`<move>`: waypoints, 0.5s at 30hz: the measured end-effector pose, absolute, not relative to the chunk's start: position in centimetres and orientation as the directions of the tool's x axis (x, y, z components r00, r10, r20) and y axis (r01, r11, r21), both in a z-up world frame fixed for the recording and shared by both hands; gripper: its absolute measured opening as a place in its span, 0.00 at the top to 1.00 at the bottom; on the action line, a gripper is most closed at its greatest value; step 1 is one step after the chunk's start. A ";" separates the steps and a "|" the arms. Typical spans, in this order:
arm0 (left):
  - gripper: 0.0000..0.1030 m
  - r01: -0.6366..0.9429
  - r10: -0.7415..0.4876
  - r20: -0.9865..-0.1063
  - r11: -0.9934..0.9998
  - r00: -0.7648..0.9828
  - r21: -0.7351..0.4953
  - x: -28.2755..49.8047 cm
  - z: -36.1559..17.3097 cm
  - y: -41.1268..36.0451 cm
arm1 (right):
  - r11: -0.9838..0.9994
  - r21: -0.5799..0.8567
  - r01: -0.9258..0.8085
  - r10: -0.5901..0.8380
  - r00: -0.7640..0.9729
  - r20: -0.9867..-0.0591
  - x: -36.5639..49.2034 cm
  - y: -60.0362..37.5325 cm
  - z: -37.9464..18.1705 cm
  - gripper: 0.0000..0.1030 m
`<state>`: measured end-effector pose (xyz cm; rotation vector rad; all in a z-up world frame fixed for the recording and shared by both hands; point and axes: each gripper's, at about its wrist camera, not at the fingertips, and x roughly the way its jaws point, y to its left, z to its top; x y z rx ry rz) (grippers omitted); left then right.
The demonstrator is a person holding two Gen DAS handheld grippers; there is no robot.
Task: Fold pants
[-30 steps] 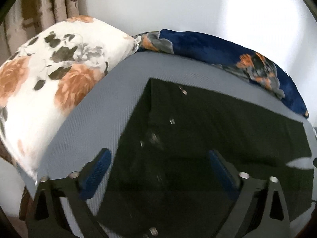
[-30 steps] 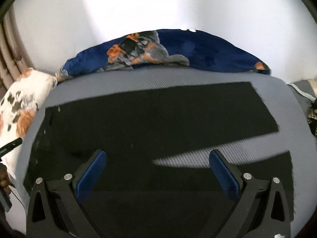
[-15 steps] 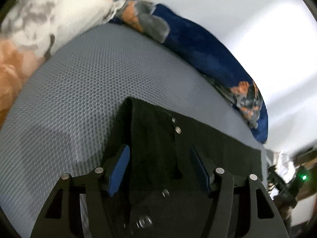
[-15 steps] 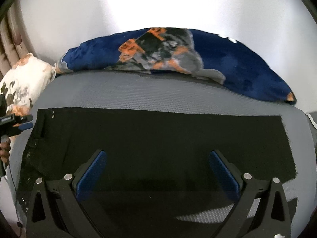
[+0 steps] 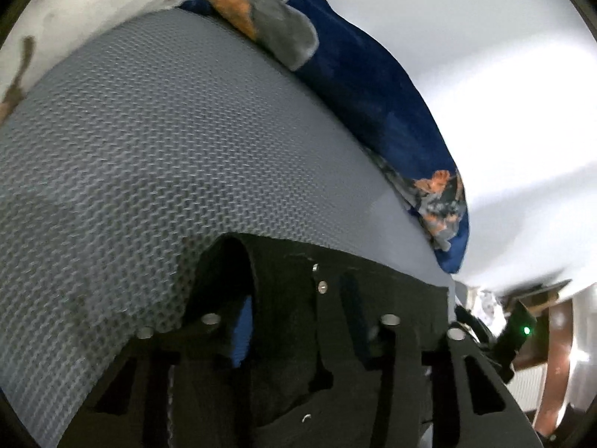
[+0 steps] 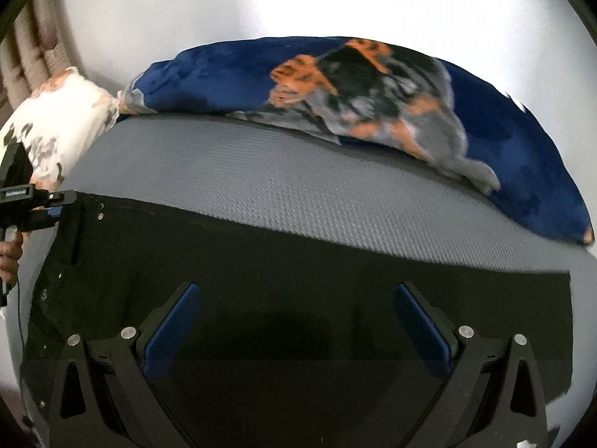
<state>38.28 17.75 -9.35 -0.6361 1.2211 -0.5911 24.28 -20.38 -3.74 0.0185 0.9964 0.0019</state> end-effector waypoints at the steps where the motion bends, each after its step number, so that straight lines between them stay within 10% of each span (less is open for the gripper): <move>1: 0.60 0.070 -0.714 -0.660 0.689 0.235 -0.721 38.5 -9.6 17.7 | 1.000 0.022 -0.021 0.030 0.539 -0.842 24.9 -20.2 -3.9 0.00; 9: 0.61 0.065 -0.701 -0.663 0.699 0.263 -0.713 39.4 -10.0 16.2 | 0.929 0.169 -0.328 0.308 0.436 -0.846 31.6 -19.9 -5.7 0.00; 11: 0.86 0.088 -0.665 -0.681 0.732 0.308 -0.675 38.7 -9.5 16.2 | 0.899 0.185 -0.397 0.344 0.378 -0.859 33.3 -19.7 -6.3 0.00; 15: 0.91 0.125 -0.648 -0.653 0.741 0.391 -0.660 36.8 -7.7 16.5 | 0.825 0.246 -0.509 0.412 0.243 -0.878 35.5 -19.1 -7.2 0.00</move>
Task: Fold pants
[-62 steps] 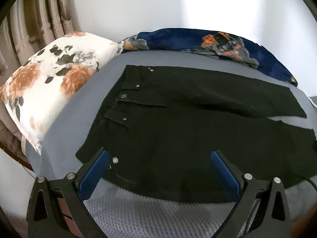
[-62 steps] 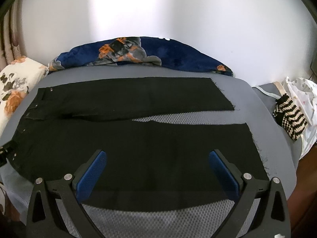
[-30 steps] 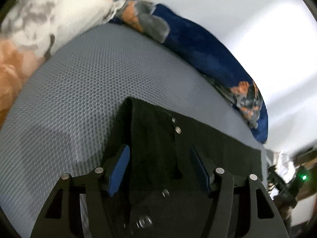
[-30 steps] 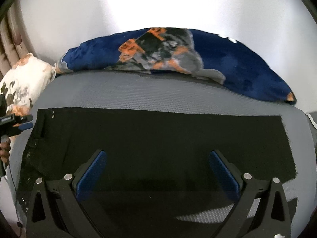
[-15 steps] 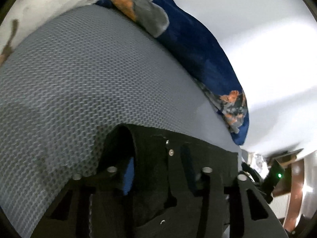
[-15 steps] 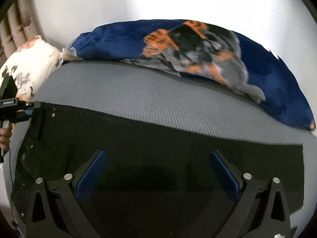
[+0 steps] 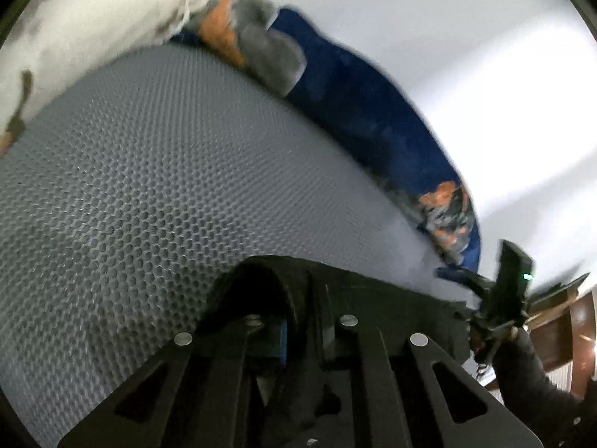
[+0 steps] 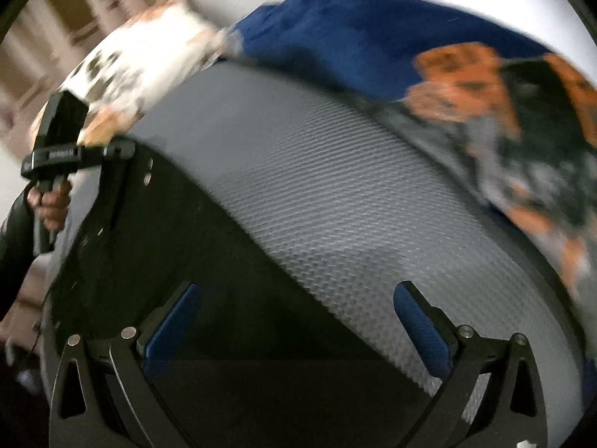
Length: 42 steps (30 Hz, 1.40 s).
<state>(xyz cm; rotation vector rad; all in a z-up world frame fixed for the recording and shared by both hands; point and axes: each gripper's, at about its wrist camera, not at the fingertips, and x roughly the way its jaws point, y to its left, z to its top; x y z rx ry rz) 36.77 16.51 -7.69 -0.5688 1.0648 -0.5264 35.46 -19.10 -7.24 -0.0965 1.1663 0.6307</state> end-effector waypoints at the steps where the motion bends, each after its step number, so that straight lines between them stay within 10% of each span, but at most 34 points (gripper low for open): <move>1: 0.91 0.136 -0.648 -0.641 0.739 0.412 -0.660 36.2 -6.8 16.5 | 0.799 0.267 -0.538 0.430 0.201 -0.880 35.9 -18.8 -7.5 0.00; 10: 0.92 0.268 -0.635 -0.593 0.761 0.496 -0.591 31.6 0.2 15.9 | 0.590 0.452 -0.669 0.516 -0.118 -0.848 37.6 -16.9 -8.6 0.26; 21: 0.91 0.278 -0.553 -0.644 0.830 0.529 -0.484 29.6 2.5 15.3 | 0.645 0.314 -0.696 0.304 -0.144 -0.942 34.1 -23.1 -9.7 0.60; 30: 0.91 0.266 -0.499 -0.690 0.865 0.524 -0.424 30.1 2.2 14.3 | 0.760 0.135 -0.635 0.212 0.046 -0.976 31.1 -25.0 -9.2 0.91; 42: 0.91 0.241 -0.330 -0.749 0.943 0.574 -0.230 30.1 2.4 11.9 | 0.898 -0.241 -0.368 -0.012 0.528 -0.849 20.2 -22.5 -3.5 0.95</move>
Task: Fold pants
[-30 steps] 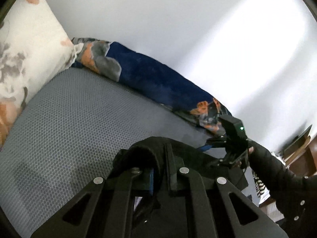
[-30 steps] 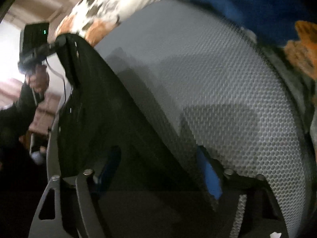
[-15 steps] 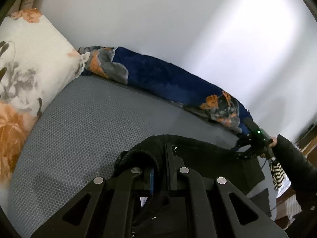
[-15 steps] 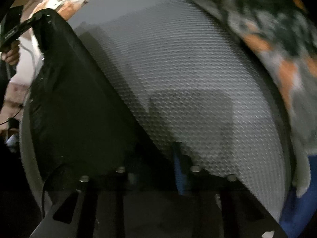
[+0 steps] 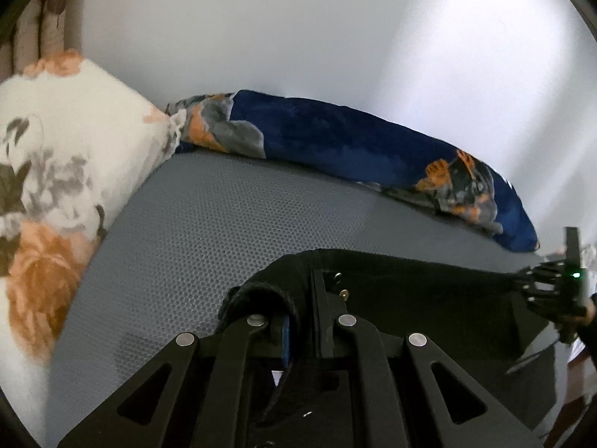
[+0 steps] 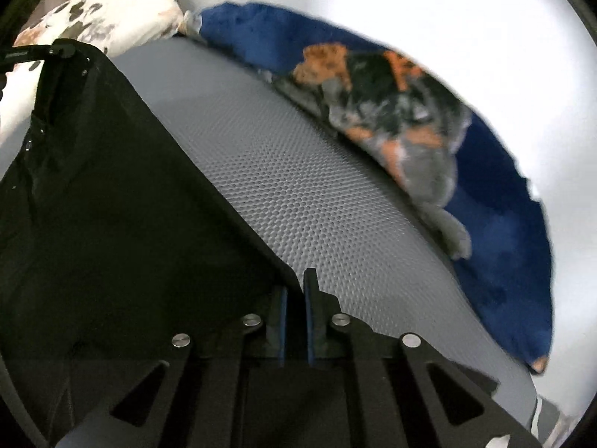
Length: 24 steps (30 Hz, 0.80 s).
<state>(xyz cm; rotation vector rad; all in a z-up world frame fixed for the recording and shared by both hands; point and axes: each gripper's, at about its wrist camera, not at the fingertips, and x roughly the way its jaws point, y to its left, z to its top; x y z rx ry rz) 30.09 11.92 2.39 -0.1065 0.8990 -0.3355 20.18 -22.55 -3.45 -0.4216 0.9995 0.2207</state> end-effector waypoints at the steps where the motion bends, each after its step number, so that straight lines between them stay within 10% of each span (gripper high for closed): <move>1: 0.91 0.249 -0.334 -0.746 0.941 0.576 -0.229 29.7 2.7 12.1 | 0.907 -0.236 -0.349 -0.012 0.540 -0.842 18.8 -22.3 -2.6 0.95; 11: 0.91 0.369 -0.416 -0.718 0.899 0.558 -0.235 20.6 5.9 16.1 | 0.967 0.037 -0.253 0.176 0.554 -0.814 8.5 -24.1 2.5 0.95; 24: 0.85 0.434 -0.411 -0.855 0.864 0.317 -0.254 9.9 -1.1 19.0 | 0.941 0.186 -0.283 0.270 0.299 -0.915 -0.4 -21.0 -5.5 0.96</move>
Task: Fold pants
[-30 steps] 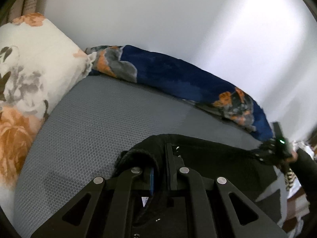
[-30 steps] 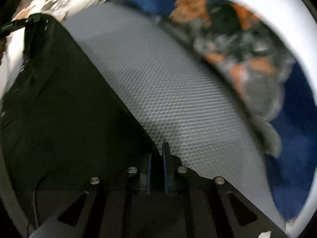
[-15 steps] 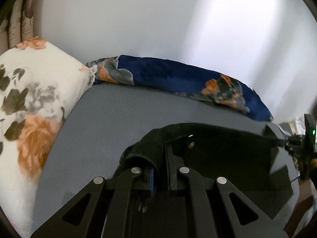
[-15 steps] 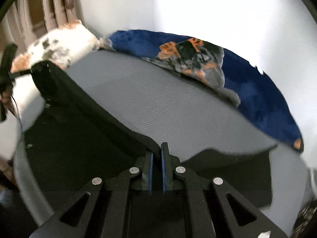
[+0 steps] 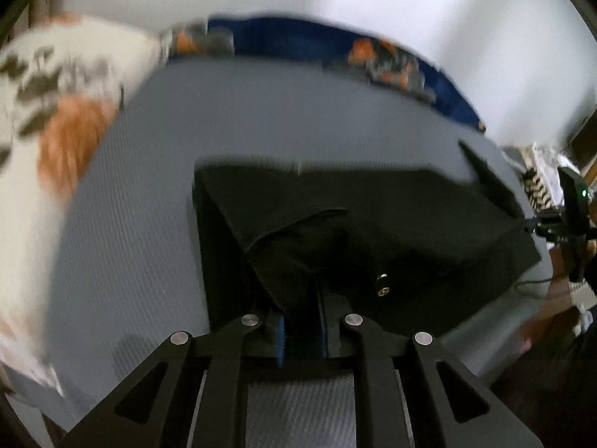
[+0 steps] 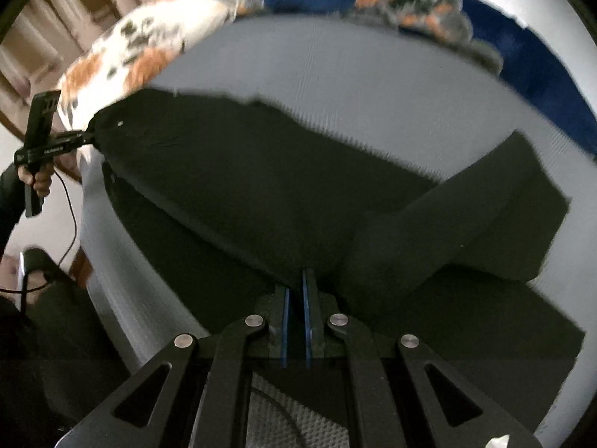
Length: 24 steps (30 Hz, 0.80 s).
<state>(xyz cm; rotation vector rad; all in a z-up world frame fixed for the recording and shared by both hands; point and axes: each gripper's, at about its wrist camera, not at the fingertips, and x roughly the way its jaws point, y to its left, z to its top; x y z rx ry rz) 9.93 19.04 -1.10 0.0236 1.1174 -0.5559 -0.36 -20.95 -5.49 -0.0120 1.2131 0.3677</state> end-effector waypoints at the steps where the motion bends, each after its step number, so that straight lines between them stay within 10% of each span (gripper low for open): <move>1: 0.83 0.428 -0.392 -0.870 0.870 0.300 -0.245 9.5 -2.2 19.2 | 0.941 0.181 -0.285 0.263 0.285 -0.922 -0.5 -20.7 -6.3 0.96; 6: 0.69 0.385 -0.348 -0.898 0.893 0.268 -0.231 8.0 -4.1 19.8 | 0.946 0.153 -0.284 0.224 0.237 -0.945 -0.5 -19.8 -8.8 0.96; 10: 0.35 0.353 -0.262 -0.924 0.923 0.280 -0.155 6.9 -3.5 21.2 | 0.948 0.134 -0.288 0.204 0.229 -0.952 -0.2 -19.3 -9.7 0.96; 24: 0.39 -0.115 -0.517 -0.815 0.822 0.263 -0.558 5.8 -3.1 24.6 | 0.952 0.113 -0.285 0.188 0.254 -0.949 -0.1 -18.7 -9.8 0.96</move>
